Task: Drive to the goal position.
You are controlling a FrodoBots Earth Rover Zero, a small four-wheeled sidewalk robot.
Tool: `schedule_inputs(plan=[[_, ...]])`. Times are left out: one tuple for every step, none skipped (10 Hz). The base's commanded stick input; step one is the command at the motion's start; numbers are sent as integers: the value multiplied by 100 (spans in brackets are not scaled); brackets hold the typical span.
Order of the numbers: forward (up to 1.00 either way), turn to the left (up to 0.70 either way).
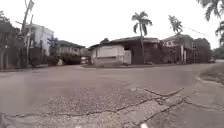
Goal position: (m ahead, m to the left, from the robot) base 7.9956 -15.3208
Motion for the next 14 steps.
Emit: schedule_inputs(plan=[[100, -27], [100, -27], [100, -27], [100, -27], [100, -27], [100, -27], [100, -27], [100, -27], [100, -27], [100, -27], [100, -27], [100, -27], [100, -27], [100, -27]])
